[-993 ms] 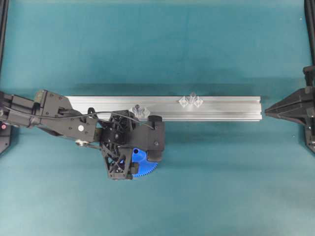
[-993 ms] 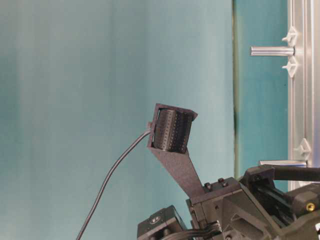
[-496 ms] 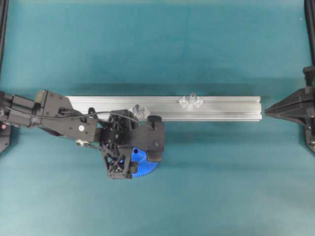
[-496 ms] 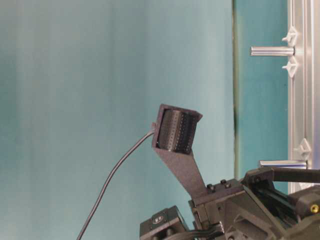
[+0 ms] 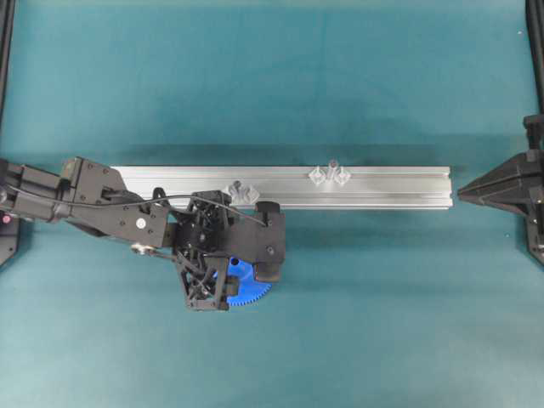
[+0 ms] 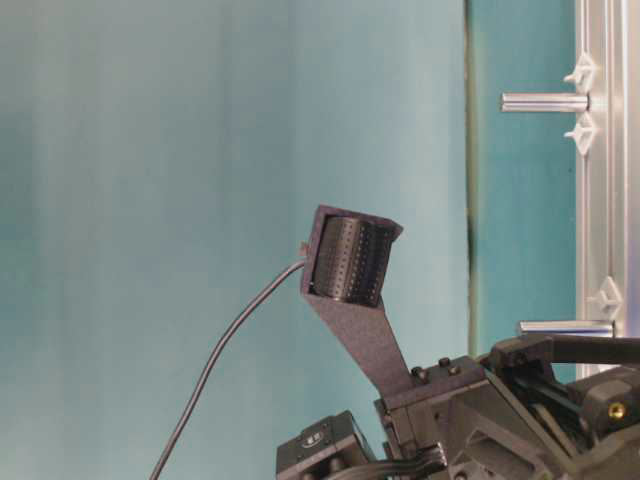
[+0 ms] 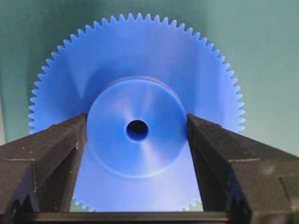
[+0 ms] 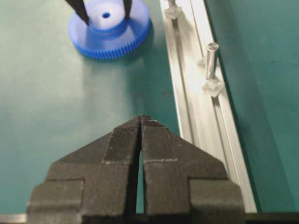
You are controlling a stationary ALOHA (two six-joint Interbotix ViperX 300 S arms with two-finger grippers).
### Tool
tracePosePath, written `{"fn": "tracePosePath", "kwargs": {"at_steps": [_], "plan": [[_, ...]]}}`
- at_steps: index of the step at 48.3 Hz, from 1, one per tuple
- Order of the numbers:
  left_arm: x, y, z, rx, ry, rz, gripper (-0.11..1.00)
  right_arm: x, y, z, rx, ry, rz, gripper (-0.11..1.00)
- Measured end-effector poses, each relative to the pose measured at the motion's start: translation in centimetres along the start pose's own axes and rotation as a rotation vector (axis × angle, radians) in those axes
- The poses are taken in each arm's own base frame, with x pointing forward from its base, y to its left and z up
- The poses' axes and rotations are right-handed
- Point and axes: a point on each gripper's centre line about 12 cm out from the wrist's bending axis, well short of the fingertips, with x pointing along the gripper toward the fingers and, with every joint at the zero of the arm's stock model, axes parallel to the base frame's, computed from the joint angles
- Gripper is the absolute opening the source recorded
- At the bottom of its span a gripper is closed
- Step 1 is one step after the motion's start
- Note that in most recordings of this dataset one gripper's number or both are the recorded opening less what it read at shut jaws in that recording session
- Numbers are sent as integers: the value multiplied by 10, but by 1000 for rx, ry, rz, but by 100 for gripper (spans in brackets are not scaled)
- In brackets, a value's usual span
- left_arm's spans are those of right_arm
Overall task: Find the location of the shaft and insert the large gear.
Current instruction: 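Lift the blue gear with the left gripper and tilt it upright, then carry the upright gear over the rail toward the right shaft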
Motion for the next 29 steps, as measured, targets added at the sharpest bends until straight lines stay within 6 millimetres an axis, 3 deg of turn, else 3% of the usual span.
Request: {"fn": "tracePosePath", "kwargs": {"at_steps": [16, 29], "plan": [[-4, 1, 9, -2, -20, 1, 71, 0, 0, -1, 0, 1, 0, 2], [-42, 0, 42, 6, -106, -2, 71, 1, -1, -2, 1, -14, 1, 2]]}}
